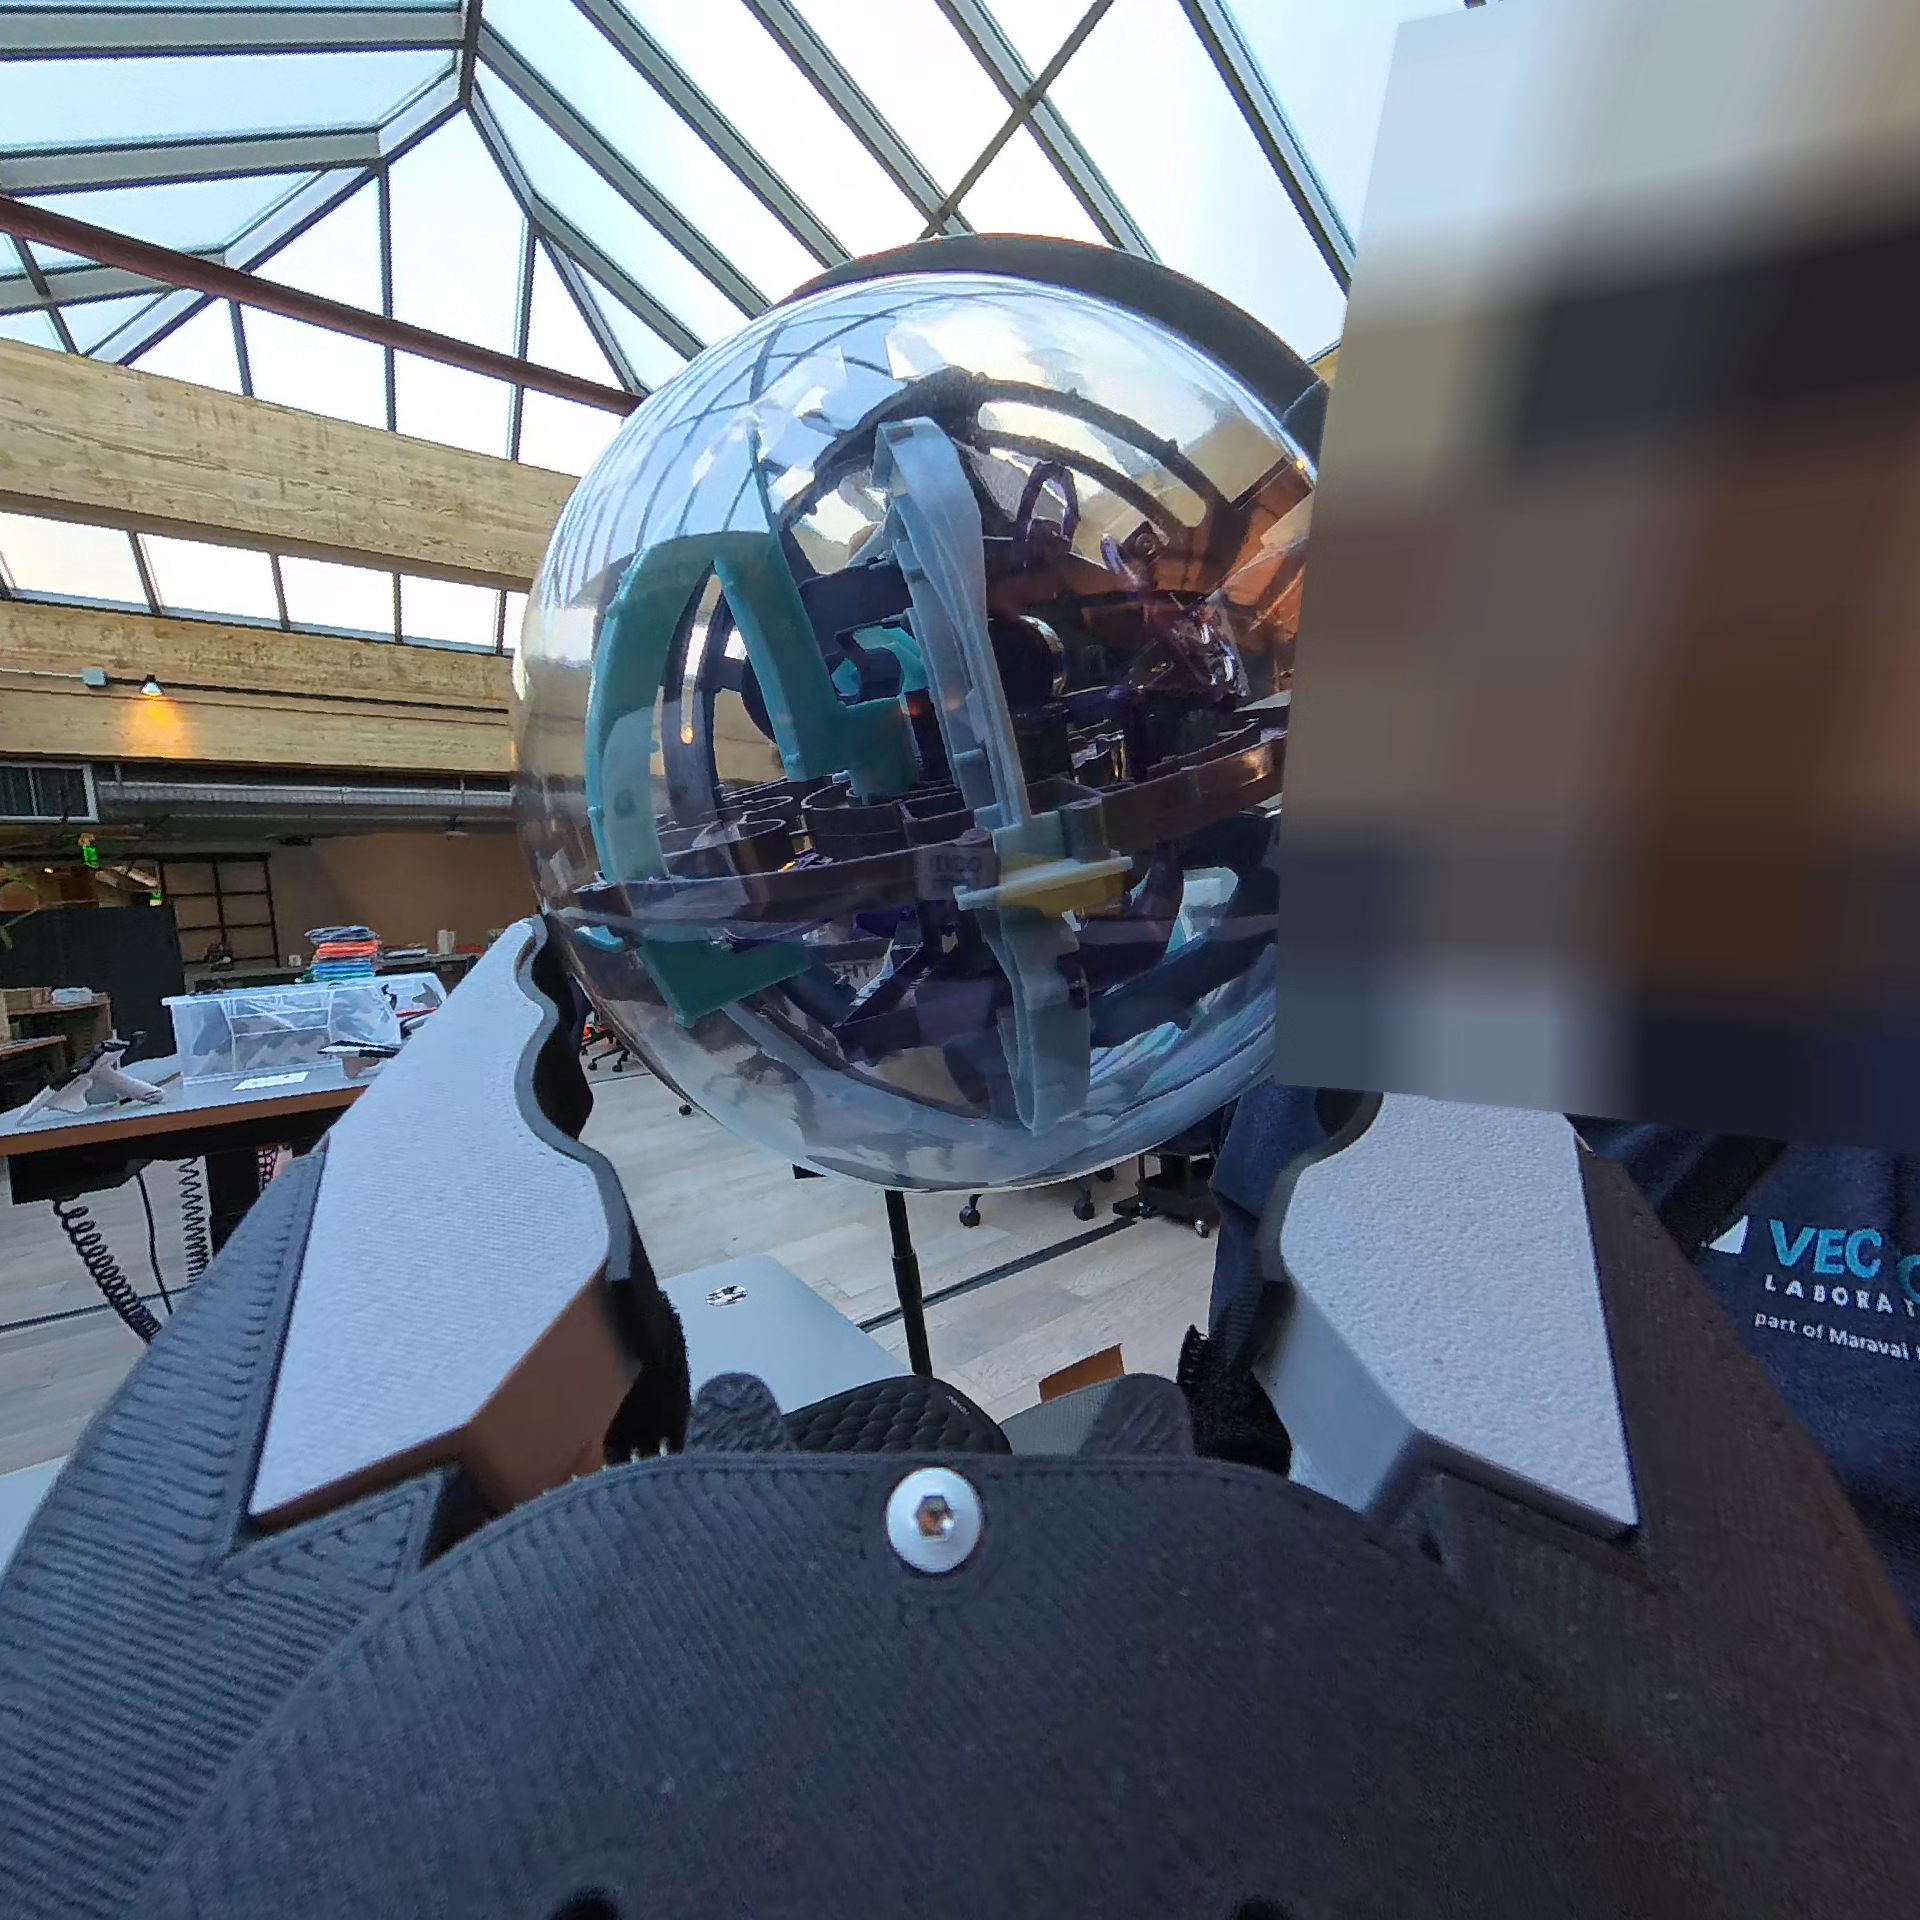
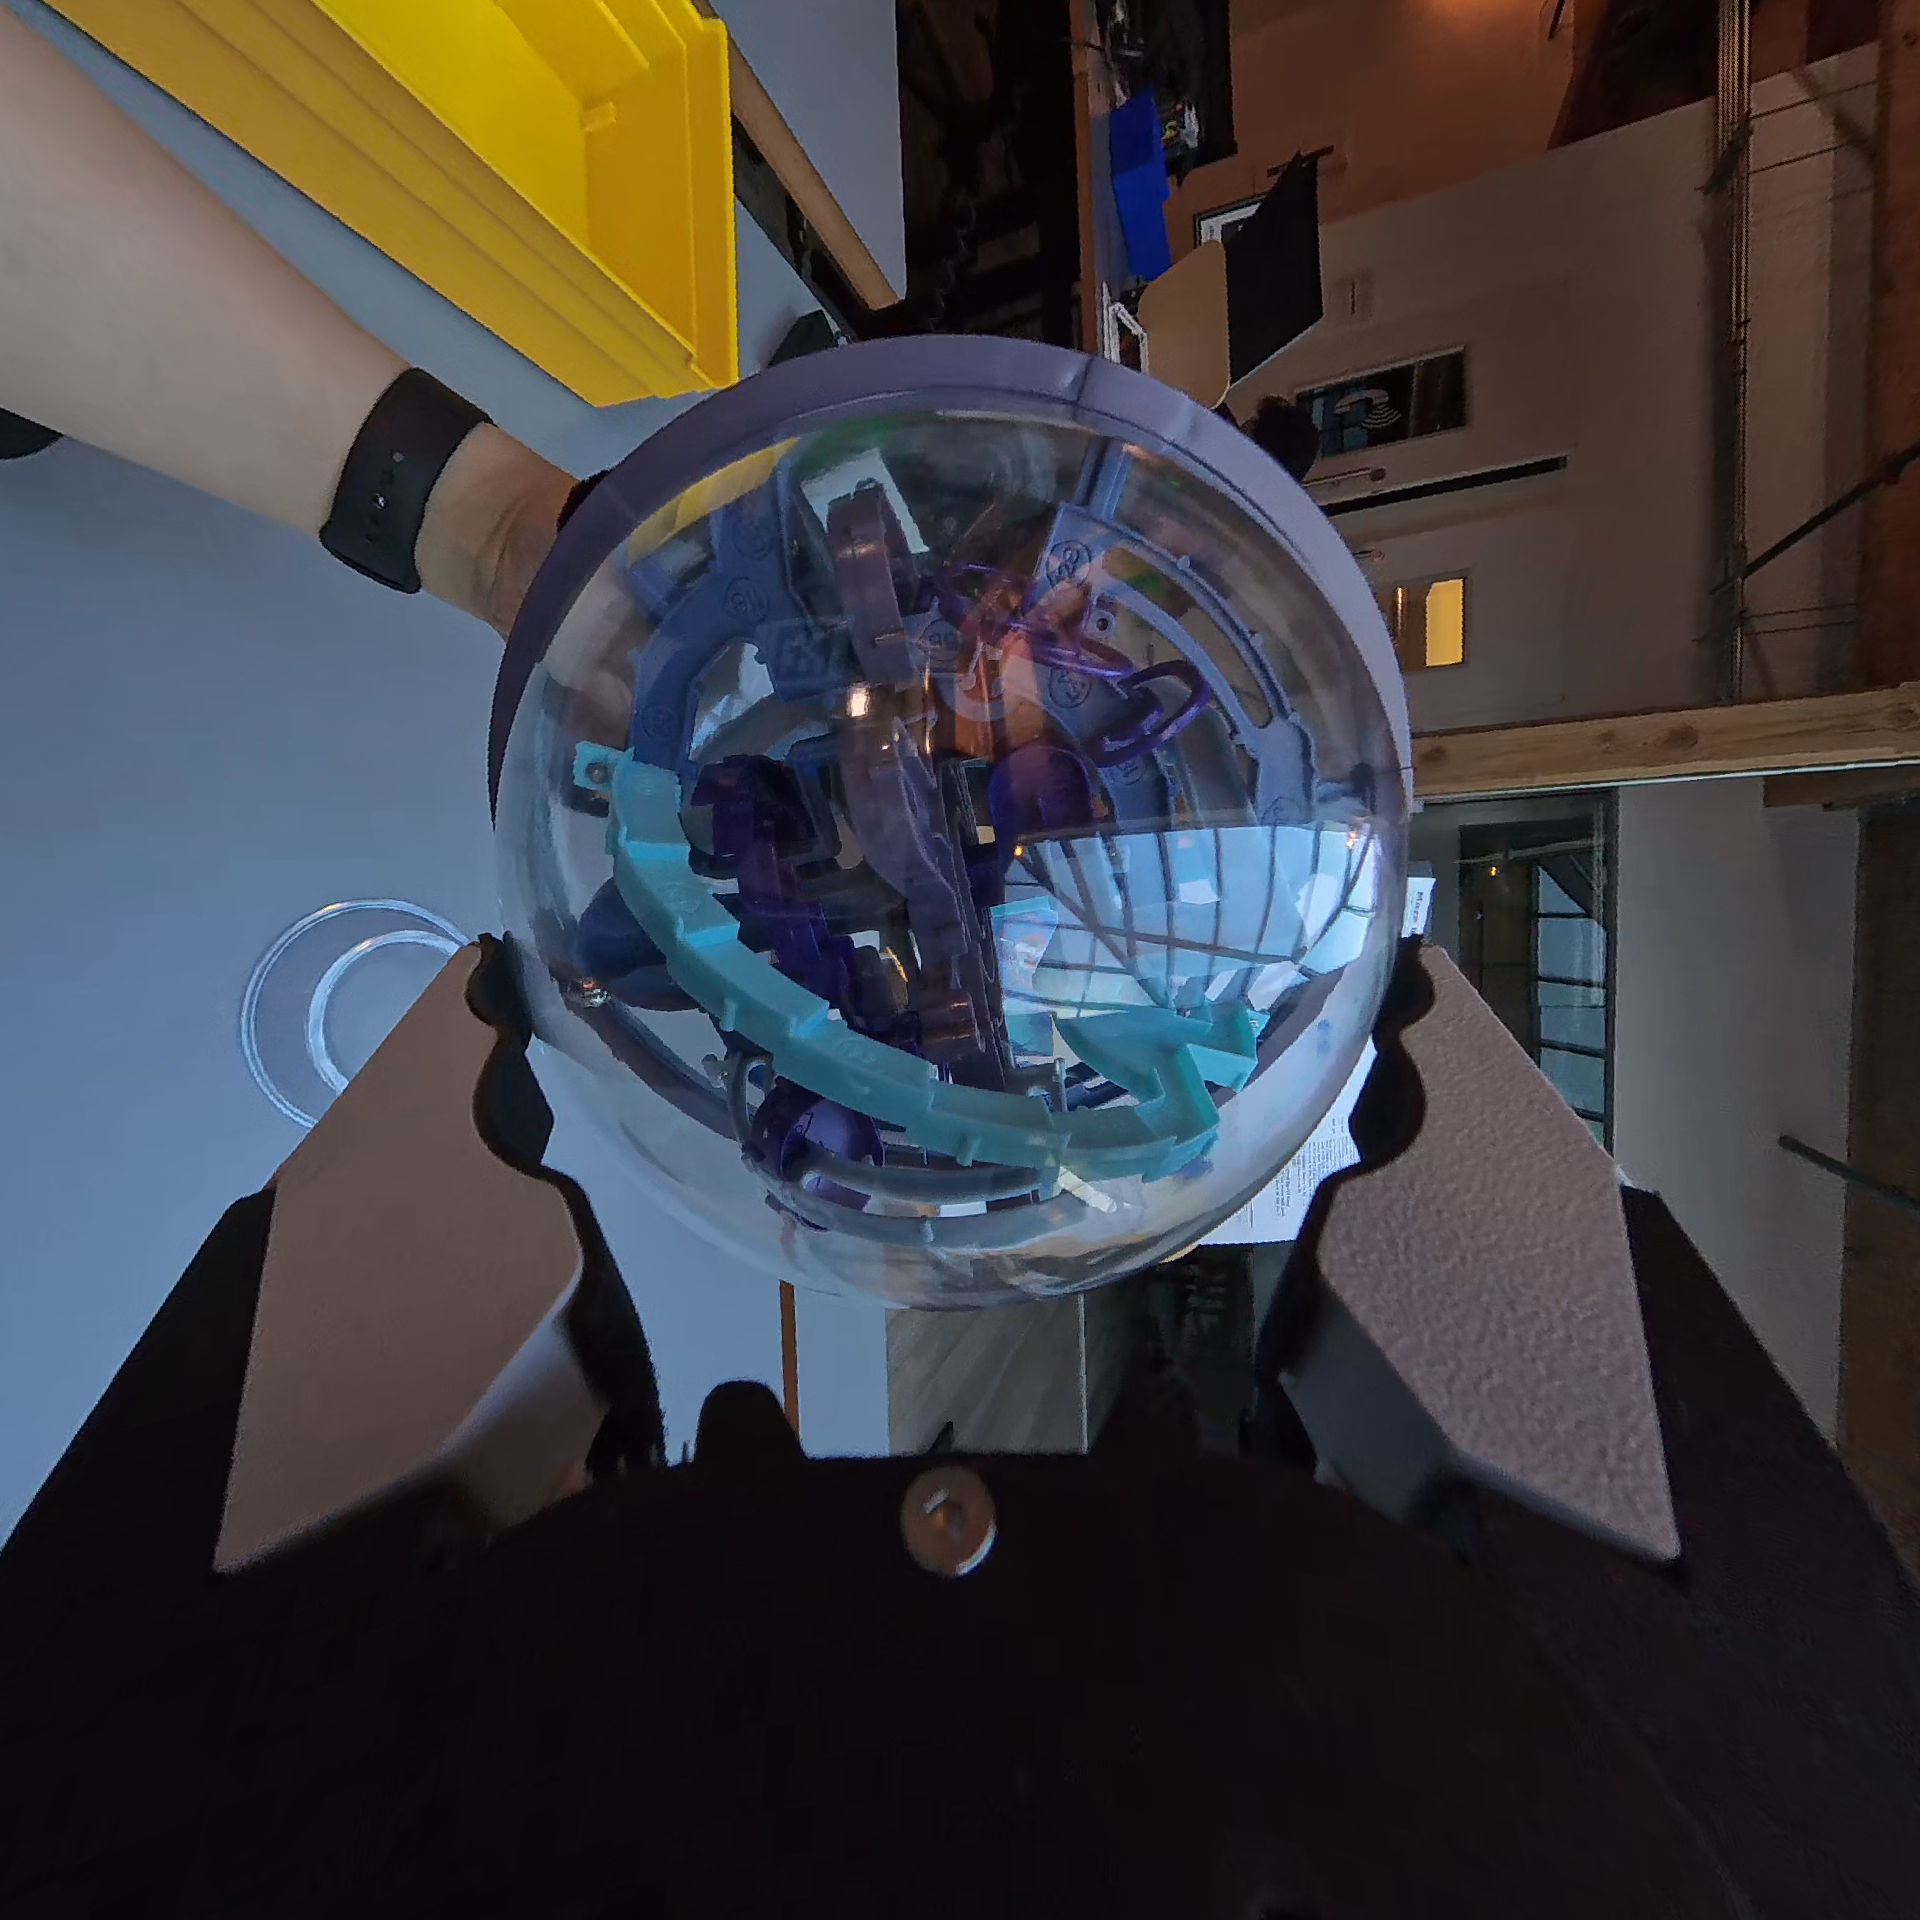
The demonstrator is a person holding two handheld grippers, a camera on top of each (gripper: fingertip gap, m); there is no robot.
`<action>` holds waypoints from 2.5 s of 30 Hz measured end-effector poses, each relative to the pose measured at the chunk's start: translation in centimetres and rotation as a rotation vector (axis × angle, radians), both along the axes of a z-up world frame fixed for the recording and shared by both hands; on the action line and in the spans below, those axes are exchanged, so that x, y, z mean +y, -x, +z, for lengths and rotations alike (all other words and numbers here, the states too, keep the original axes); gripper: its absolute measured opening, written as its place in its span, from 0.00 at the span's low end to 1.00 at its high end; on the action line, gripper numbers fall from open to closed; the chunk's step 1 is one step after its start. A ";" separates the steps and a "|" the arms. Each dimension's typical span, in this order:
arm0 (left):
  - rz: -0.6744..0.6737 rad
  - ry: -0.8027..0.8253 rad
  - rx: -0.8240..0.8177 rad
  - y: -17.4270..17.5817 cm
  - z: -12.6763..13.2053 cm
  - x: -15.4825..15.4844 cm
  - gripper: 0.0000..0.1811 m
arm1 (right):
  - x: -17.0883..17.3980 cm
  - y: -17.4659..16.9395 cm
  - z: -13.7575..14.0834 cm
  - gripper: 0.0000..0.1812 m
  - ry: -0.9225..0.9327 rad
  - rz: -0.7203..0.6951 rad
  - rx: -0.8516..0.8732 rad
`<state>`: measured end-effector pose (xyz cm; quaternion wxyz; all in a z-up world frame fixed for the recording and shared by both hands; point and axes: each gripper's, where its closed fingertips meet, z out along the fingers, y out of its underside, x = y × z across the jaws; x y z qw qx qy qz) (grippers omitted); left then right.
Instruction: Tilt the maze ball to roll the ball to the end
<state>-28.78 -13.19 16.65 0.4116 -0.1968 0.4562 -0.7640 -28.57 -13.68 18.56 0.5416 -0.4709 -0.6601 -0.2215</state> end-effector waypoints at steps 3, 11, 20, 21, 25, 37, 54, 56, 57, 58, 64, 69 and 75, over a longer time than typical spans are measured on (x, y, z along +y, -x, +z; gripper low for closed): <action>-0.012 0.003 0.003 -0.2 -0.2 -0.1 0.79 | -0.1 -0.1 -0.2 0.87 0.012 -0.004 -0.006; -0.034 0.016 0.010 -0.6 -0.8 -0.1 0.79 | 0.0 -0.4 -0.6 0.87 0.038 -0.023 -0.017; -0.036 0.019 0.023 -1.0 -1.2 -0.1 0.80 | 0.0 -0.8 -0.9 0.87 0.054 -0.035 -0.023; -0.037 0.020 0.025 -1.0 -1.2 -0.1 0.79 | 0.0 -0.9 -1.0 0.87 0.056 -0.037 -0.024; -0.041 0.024 0.035 -1.3 -1.5 0.0 0.79 | 0.1 -1.1 -1.2 0.87 0.068 -0.045 -0.024; -0.072 0.043 0.057 -2.2 -2.4 -0.3 0.79 | -0.1 -2.1 -2.0 0.87 0.102 -0.079 -0.025; -0.077 0.041 0.041 -2.4 -2.6 -0.3 0.79 | -0.2 -2.3 -2.2 0.87 0.100 -0.106 -0.049; -0.080 0.043 0.039 -2.5 -2.6 -0.4 0.79 | -0.2 -2.3 -2.3 0.87 0.103 -0.109 -0.052; -0.082 0.045 0.038 -2.5 -2.7 -0.4 0.79 | -0.2 -2.4 -2.3 0.87 0.105 -0.111 -0.054; -0.083 0.047 0.036 -2.5 -2.7 -0.4 0.79 | -0.2 -2.4 -2.3 0.87 0.106 -0.114 -0.055; -0.091 0.062 0.031 -2.9 -3.0 -0.4 0.79 | -0.1 -2.8 -2.7 0.87 0.125 -0.135 -0.070; -0.103 0.074 0.037 -3.3 -3.3 -0.5 0.79 | -0.1 -3.2 -3.0 0.87 0.146 -0.151 -0.076; -0.109 0.080 0.045 -3.8 -3.7 -0.5 0.79 | -0.1 -3.7 -3.3 0.87 0.160 -0.167 -0.085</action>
